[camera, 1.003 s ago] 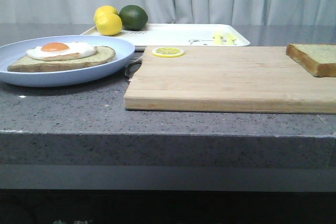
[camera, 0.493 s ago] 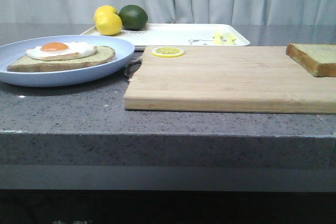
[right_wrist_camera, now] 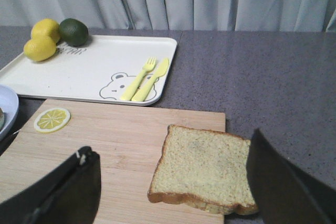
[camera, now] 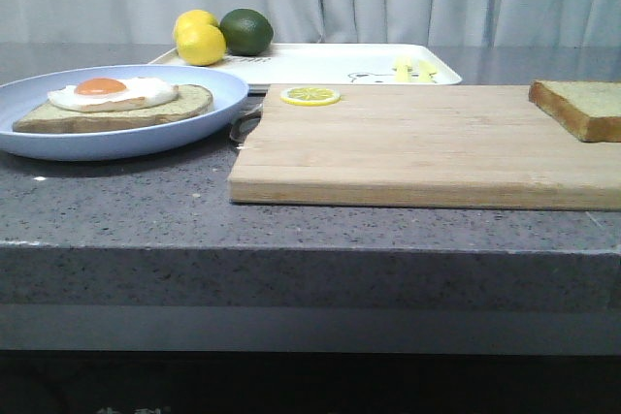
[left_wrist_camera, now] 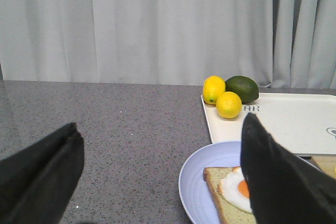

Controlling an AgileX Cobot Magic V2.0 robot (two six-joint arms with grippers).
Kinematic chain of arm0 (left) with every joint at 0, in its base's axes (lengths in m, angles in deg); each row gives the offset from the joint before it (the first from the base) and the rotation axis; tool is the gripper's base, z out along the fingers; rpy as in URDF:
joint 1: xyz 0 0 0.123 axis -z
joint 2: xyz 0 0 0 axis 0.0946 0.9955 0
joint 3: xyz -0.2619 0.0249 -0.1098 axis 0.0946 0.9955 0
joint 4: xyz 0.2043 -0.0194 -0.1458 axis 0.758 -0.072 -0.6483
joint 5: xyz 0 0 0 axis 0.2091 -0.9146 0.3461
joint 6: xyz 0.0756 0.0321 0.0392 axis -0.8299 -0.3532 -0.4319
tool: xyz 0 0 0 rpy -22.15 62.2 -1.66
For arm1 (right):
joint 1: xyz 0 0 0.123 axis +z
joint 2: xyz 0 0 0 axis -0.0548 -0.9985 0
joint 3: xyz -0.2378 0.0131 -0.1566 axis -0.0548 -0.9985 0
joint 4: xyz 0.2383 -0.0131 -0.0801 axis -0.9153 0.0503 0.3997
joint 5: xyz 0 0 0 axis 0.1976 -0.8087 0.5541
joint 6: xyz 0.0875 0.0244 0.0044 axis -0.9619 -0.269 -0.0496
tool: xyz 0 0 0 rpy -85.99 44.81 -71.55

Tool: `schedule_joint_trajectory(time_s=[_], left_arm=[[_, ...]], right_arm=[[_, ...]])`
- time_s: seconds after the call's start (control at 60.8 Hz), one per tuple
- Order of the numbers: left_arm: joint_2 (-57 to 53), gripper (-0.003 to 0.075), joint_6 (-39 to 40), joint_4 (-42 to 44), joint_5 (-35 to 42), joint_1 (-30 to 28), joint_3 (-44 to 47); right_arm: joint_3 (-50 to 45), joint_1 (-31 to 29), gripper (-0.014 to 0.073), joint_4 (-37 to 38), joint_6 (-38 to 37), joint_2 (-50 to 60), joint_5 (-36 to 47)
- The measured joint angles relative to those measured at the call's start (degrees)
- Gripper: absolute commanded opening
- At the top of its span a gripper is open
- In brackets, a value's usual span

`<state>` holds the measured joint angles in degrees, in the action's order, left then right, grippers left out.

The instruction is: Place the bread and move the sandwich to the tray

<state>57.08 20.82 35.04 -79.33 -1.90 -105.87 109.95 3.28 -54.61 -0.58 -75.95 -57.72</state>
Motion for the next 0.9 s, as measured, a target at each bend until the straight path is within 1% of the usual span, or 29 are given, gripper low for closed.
schedule_joint_trajectory(time_s=[0.148,0.279,0.395,0.542,0.625,0.723,0.904], left_arm=[[0.00,0.0600,0.00,0.00,0.00,0.00,0.00],[0.00,0.0600,0.00,0.00,0.10,0.00,0.00],[0.00,0.0600,0.00,0.00,0.10,0.00,0.00],[0.00,0.0600,0.00,0.00,0.10,0.00,0.00],[0.00,0.0600,0.00,0.00,0.10,0.00,0.00],[0.00,0.0600,0.00,0.00,0.10,0.00,0.00],[0.00,0.0600,0.00,0.00,0.10,0.00,0.00]], right_arm=[[5.25,-1.81,0.0584,0.00,0.00,-9.24,-3.80],[10.86,-6.92,0.0584,-0.13,0.00,-19.80,-7.86],[14.54,-13.16,0.0584,-0.13,-0.49,-28.38,-10.51],[17.43,-18.62,0.0584,-0.59,-0.60,-34.73,-12.75],[18.59,-20.63,0.0584,-2.82,-0.60,-37.66,-14.50],[20.04,-22.69,0.0584,-5.88,1.35,-41.54,-17.36],[21.52,-26.09,0.0584,-14.79,8.90,-48.05,-21.02]])
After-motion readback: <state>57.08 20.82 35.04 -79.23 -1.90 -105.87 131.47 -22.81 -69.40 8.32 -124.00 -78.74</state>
